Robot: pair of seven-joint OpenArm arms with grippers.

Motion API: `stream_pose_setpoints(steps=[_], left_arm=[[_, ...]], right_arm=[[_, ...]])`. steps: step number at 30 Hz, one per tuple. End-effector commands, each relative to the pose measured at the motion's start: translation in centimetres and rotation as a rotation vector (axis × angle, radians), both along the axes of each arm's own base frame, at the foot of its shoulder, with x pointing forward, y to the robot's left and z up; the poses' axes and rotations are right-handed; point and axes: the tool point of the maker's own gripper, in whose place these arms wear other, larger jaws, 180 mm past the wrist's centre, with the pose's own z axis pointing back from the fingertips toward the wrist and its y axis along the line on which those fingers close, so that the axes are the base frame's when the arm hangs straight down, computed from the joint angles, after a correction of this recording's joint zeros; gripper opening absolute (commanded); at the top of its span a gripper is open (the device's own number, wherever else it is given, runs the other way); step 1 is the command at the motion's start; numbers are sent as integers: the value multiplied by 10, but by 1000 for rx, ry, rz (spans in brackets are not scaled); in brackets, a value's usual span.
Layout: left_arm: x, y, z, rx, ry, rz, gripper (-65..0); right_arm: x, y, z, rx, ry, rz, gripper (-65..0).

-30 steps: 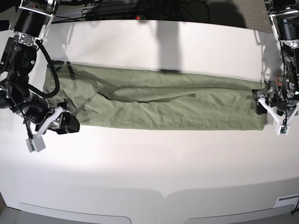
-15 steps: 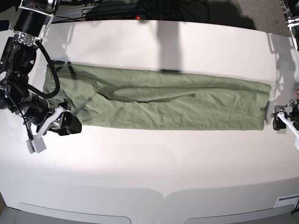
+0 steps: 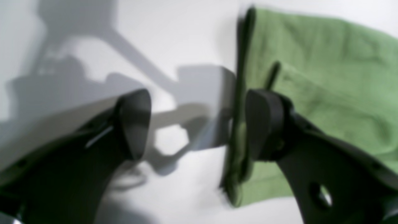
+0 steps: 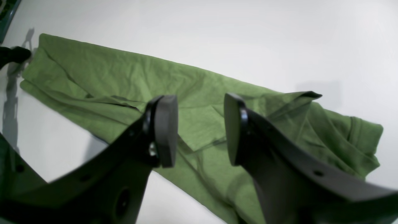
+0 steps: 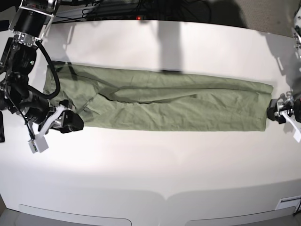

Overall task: Fold the T-shirt properly
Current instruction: 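Grasp the strip's end with the left gripper while the right gripper holds its end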

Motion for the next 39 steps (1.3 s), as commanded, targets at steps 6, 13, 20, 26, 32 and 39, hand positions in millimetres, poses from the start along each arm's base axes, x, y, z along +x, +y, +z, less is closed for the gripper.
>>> stream_pose_setpoints(steps=[6, 13, 20, 26, 32, 39], left_arm=[[-10, -26, -8, -221, 94, 51, -195], [-46, -47, -31, -265, 249, 1, -195], [-76, -69, -50, -300, 353, -43, -195], [-77, -90, -36, -437, 365, -59, -195], [-68, -87, -30, -456, 323, -34, -195], [-60, -76, -28, -440, 279, -1, -195]], right_arm=[[8, -2, 17, -3, -58, 6, -399], [8, -2, 17, -3, -59, 6, -399], [8, -2, 17, -3, -60, 6, -399], [8, -2, 17, -3, -60, 6, -399], [9, -2, 18, -3, -63, 6, -400], [9, -2, 18, -3, -62, 6, -399]])
